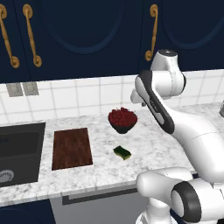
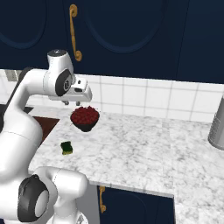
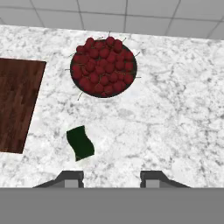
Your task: Pick up the sponge from the counter and clean the cutting board by briefly scrubbing or pressing down on the cutting board. Once finished, release the sponge.
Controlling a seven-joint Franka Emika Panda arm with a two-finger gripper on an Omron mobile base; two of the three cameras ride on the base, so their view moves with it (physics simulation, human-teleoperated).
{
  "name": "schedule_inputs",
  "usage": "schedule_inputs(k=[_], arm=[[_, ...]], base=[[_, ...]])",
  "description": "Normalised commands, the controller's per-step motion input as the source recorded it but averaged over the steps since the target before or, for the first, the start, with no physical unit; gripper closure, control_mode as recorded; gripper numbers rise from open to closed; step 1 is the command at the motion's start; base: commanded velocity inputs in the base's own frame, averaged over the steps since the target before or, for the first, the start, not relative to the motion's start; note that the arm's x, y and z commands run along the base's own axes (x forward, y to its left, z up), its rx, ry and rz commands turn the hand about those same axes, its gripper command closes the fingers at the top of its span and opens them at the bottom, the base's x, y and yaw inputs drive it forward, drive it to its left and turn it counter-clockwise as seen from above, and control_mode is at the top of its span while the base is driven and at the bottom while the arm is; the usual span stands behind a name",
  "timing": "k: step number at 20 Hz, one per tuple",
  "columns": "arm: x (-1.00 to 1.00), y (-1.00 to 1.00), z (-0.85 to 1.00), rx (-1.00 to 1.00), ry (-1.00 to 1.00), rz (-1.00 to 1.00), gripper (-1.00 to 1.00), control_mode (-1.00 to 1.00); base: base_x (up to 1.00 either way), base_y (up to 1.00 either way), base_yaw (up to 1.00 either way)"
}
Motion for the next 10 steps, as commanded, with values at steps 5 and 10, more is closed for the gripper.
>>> schedule_inputs(k=[5, 10], arm=[[-0.10, 0.09, -0.15, 0.00, 0.00, 0.06, -1.00, -1.00], [-0.02, 0.30, -0.52, 0.00, 0.15, 0.15, -1.00, -1.00]], base=[[0.00, 0.00, 0.00], [0.00, 0.00, 0.00]])
